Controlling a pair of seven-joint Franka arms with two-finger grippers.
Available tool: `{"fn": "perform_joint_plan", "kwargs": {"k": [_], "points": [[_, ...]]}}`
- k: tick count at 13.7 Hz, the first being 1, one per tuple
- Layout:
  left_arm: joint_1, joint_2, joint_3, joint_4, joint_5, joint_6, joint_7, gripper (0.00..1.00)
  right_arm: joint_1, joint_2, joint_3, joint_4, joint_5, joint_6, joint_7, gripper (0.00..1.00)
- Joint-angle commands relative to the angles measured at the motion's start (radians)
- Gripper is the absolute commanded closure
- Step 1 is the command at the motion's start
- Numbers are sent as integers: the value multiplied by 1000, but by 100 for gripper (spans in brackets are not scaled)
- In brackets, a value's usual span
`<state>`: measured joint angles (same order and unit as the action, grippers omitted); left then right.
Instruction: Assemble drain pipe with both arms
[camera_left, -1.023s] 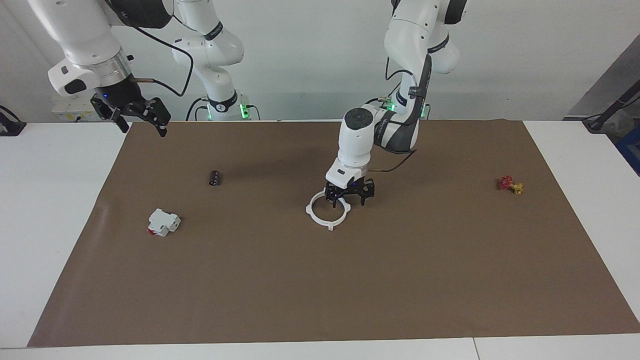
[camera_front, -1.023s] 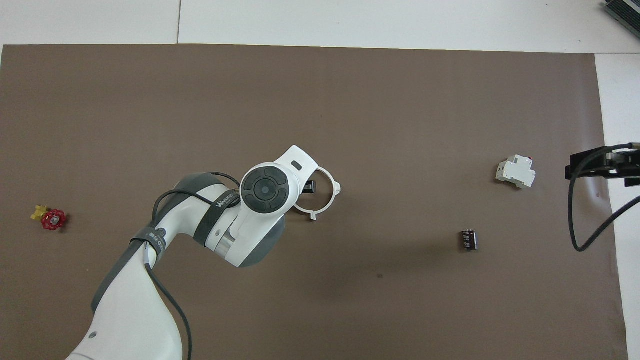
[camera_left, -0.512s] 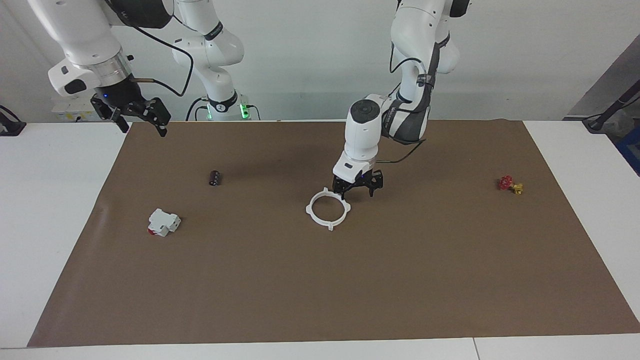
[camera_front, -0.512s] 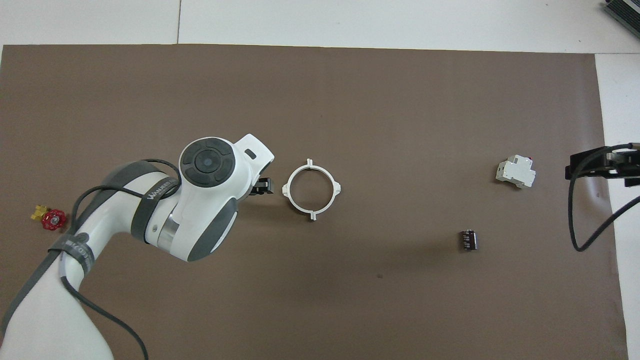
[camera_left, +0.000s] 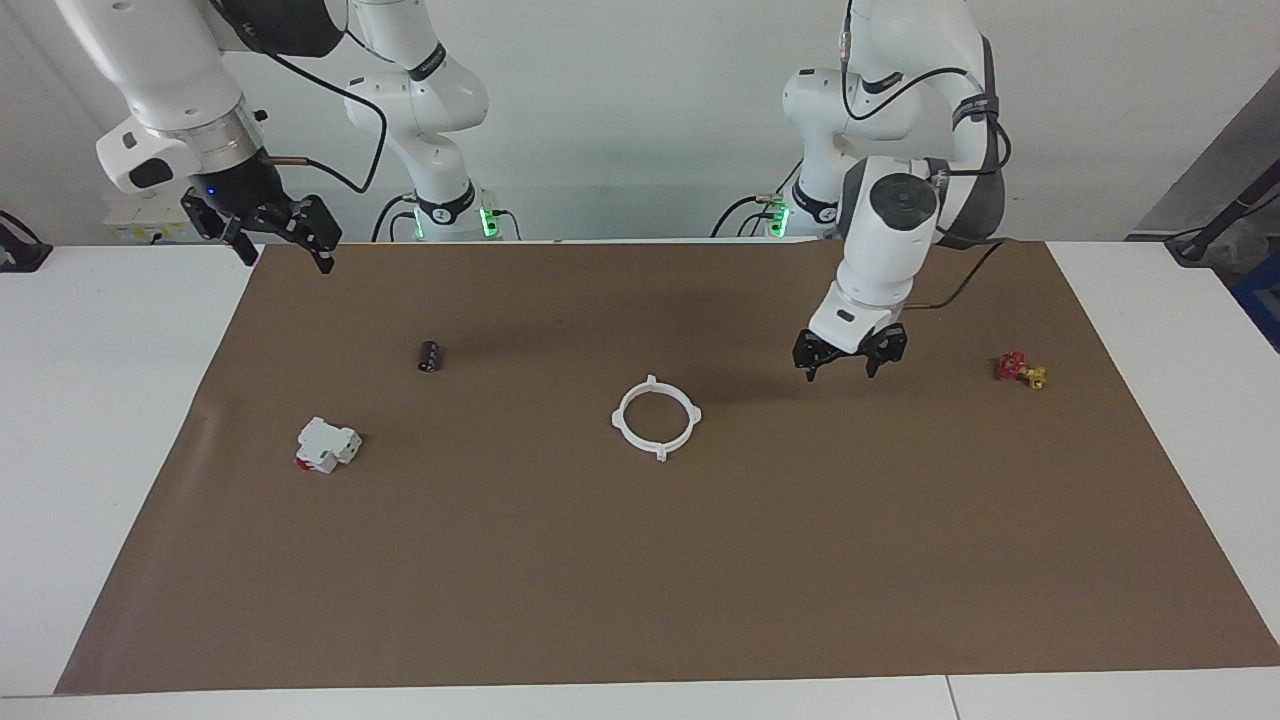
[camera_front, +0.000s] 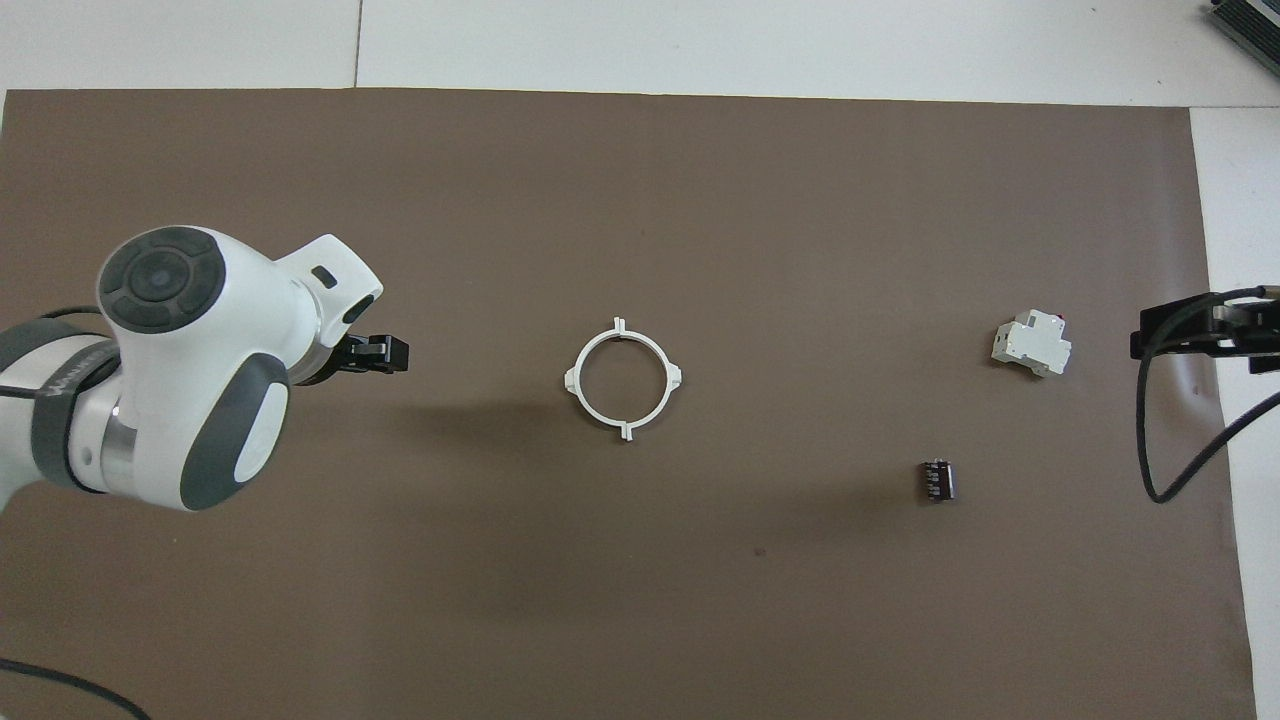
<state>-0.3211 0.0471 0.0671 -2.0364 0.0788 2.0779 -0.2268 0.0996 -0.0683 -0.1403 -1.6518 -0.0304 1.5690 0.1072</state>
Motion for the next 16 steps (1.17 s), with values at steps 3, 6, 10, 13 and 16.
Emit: {"fn": "perform_joint_plan", "kwargs": {"k": [3, 6, 10, 13, 16], "points": [[105, -88, -4, -5, -63, -59, 176, 1, 2, -5, 2, -2, -9, -12, 12, 0], [177, -93, -4, 106, -103, -172, 305, 1, 2, -5, 1, -2, -9, -12, 12, 0], [234, -79, -1, 260, -102, -300, 382, 0, 2, -5, 2, -2, -9, -14, 12, 0], [267, -64, -4, 396, -100, -416, 385, 0, 2, -5, 2, -2, -9, -14, 12, 0], [274, -49, -4, 499, -100, -510, 385, 0, 2, -5, 2, -2, -10, -14, 12, 0]]}}
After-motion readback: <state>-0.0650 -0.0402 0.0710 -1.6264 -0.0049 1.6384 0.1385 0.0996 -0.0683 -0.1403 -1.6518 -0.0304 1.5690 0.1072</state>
